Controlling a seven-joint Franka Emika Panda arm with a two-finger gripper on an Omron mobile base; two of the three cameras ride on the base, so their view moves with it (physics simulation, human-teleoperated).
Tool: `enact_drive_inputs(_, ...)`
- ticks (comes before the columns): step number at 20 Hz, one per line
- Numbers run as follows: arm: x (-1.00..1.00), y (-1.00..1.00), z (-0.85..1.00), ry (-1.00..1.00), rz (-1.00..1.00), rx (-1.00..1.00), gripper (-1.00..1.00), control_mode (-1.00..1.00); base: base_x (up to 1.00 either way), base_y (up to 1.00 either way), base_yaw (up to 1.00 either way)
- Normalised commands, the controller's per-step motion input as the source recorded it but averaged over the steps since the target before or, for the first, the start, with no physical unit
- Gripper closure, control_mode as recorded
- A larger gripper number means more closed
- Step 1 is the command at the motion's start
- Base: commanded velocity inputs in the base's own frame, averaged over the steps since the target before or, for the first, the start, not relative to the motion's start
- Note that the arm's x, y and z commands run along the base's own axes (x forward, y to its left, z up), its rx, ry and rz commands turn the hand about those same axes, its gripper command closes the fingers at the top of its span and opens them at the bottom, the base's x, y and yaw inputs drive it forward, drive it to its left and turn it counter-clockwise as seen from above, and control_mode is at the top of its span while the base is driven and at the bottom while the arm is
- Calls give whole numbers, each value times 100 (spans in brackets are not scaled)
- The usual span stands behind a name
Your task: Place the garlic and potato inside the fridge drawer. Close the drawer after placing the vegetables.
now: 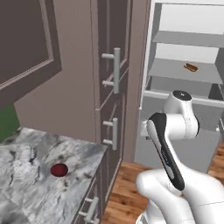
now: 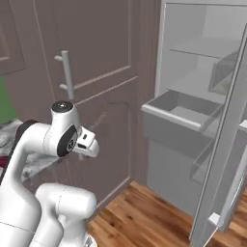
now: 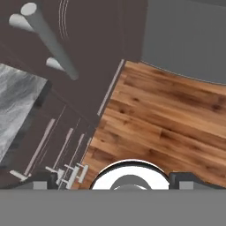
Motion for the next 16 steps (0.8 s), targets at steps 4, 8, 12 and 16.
enact_drive_inputs(4,0,0,0,0,0,0,-100,100,-21,52,60)
enact_drive_inputs(8,0,0,0,0,0,0,-100,100,-17,47,61)
enact_drive_inputs(12,0,0,0,0,0,0,-100,100,6,35,58)
enact_drive_inputs(16,0,0,0,0,0,0,-100,100,-8,17,53)
